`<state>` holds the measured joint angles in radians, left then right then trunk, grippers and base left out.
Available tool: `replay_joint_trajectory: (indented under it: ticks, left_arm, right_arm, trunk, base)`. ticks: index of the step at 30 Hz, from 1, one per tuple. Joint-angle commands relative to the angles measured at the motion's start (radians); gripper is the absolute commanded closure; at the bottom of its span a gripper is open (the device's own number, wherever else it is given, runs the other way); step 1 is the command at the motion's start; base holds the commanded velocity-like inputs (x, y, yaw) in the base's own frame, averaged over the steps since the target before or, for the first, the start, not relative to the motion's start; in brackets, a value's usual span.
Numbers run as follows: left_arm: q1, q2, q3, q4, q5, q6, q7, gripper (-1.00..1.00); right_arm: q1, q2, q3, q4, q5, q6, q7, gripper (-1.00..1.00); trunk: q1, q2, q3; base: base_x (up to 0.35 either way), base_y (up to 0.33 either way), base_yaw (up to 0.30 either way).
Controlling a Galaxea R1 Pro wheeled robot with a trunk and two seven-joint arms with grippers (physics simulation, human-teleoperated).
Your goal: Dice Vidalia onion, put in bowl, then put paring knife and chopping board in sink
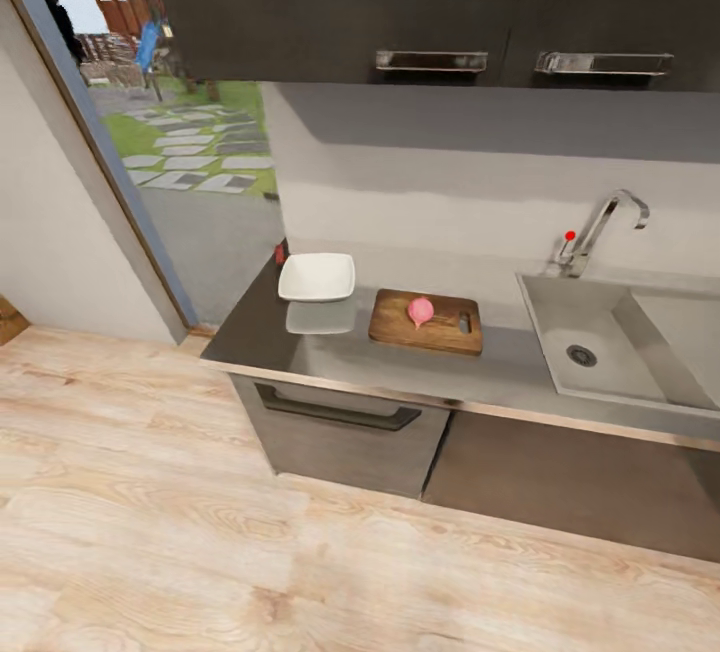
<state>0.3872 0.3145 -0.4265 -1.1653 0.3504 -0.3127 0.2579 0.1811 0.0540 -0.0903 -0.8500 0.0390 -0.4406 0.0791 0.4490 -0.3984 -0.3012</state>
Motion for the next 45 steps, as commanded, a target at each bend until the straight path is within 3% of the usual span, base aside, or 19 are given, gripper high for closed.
replay_joint_trajectory:
  ticks: [1, 17, 45]
  left_arm:
    - [-0.001, 0.002, -0.005, -0.001, 0.007, -0.004, 0.006, -1.00]
    - [-0.001, 0.002, -0.005, 0.000, 0.007, -0.005, 0.006, -1.00]
    - [-0.001, 0.002, -0.005, 0.001, 0.007, -0.003, 0.006, -1.00]
  right_arm:
    - [0.001, 0.002, -0.006, -0.002, 0.004, -0.001, 0.008, -1.00]
    - [0.000, 0.002, -0.006, -0.002, 0.004, -0.001, 0.008, -1.00]
    - [0.000, 0.002, -0.006, -0.001, 0.004, -0.001, 0.008, -1.00]
  trunk:
    - [0.001, -0.002, 0.000]
    - [0.001, -0.002, 0.025]
    - [0.001, -0.002, 0.070]
  base:
    - [0.160, 0.264, 0.000]
    - [0.169, 0.250, 0.000]
    - [0.007, 0.289, 0.000]
